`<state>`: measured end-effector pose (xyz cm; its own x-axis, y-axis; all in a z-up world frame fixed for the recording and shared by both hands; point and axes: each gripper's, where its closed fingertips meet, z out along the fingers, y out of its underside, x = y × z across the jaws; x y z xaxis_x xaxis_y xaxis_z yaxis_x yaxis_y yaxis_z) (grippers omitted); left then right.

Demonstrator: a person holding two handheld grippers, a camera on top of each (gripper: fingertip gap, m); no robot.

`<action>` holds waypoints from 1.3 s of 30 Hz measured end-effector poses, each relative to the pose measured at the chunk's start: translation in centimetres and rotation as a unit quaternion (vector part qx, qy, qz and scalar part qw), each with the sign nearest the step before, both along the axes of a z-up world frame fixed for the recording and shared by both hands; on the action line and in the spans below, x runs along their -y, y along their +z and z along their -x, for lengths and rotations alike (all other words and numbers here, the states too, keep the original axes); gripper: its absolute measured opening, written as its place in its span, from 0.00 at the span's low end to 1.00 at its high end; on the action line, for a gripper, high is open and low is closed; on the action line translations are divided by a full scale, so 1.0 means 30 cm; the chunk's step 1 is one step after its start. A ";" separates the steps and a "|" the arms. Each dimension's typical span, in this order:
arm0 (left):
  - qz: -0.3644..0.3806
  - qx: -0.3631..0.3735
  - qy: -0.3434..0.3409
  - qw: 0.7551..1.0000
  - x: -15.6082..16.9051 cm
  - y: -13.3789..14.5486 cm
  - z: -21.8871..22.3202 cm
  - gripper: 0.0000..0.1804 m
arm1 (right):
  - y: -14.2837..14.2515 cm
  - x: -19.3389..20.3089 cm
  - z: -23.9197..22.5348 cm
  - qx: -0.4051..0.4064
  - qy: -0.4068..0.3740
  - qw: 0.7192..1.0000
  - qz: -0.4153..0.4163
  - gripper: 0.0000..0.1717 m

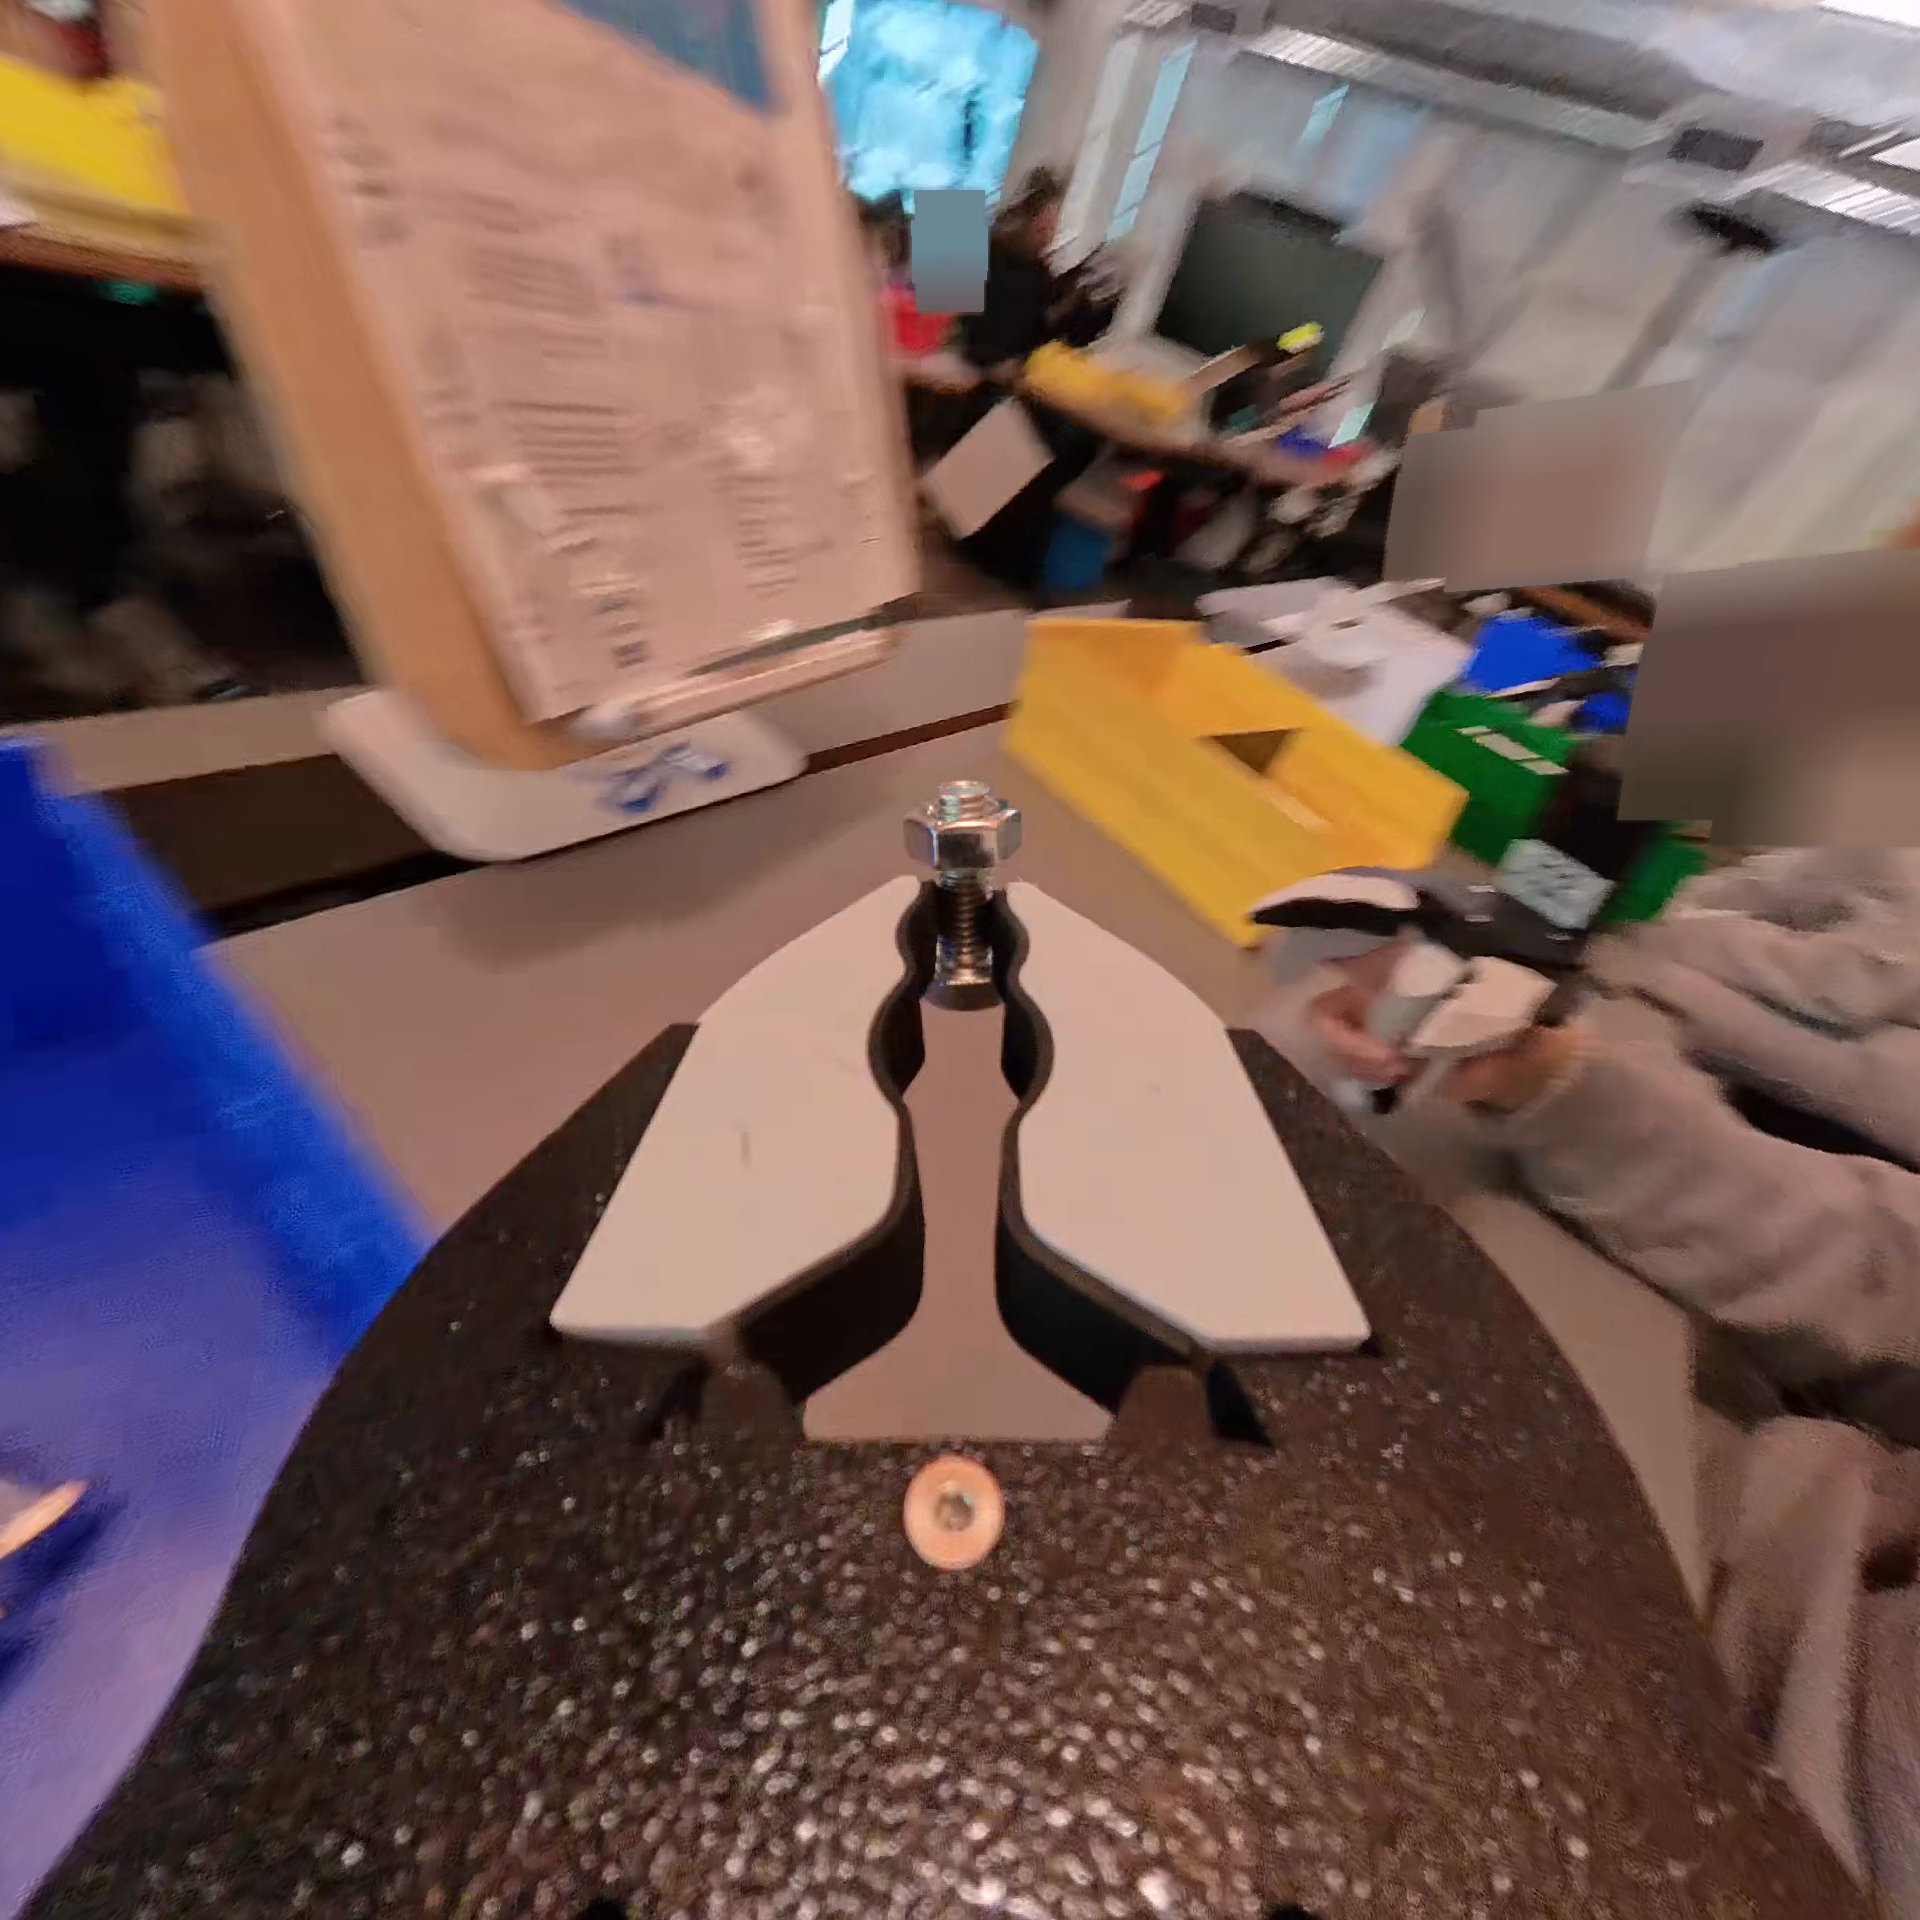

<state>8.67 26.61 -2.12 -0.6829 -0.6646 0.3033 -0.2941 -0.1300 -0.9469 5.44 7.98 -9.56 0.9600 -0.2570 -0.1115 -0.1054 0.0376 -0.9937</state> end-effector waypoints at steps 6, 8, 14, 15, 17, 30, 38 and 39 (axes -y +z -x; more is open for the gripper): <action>0.042 0.056 -0.160 0.985 0.376 -0.120 0.086 0.05 | 0.065 0.004 0.032 -0.001 0.026 0.998 -0.060 0.40; 0.049 0.062 -0.190 0.979 0.459 -0.171 0.090 0.05 | 0.068 0.013 0.035 0.002 0.031 0.998 -0.063 0.34; 0.008 0.099 -0.223 0.970 0.604 -0.244 0.090 0.05 | 0.040 0.019 0.032 0.004 0.038 0.998 -0.041 0.29; -0.008 0.120 -0.221 0.968 0.613 -0.244 0.095 0.05 | 0.038 0.015 0.037 0.005 0.042 0.998 -0.039 0.29; -0.013 0.143 -0.218 0.965 0.622 -0.245 0.109 0.05 | 0.041 0.005 0.039 0.002 0.040 0.998 -0.043 0.28; -0.014 0.142 -0.244 0.959 0.679 -0.284 0.177 0.05 | 0.049 -0.023 0.066 0.038 0.032 0.998 -0.033 0.23; 0.003 0.150 -0.227 0.962 0.674 -0.262 0.171 0.05 | 0.048 -0.014 0.059 0.040 0.023 0.998 -0.031 0.20; 0.004 0.150 -0.227 0.962 0.674 -0.263 0.171 0.05 | 0.048 -0.012 0.057 0.038 0.021 0.999 -0.031 0.20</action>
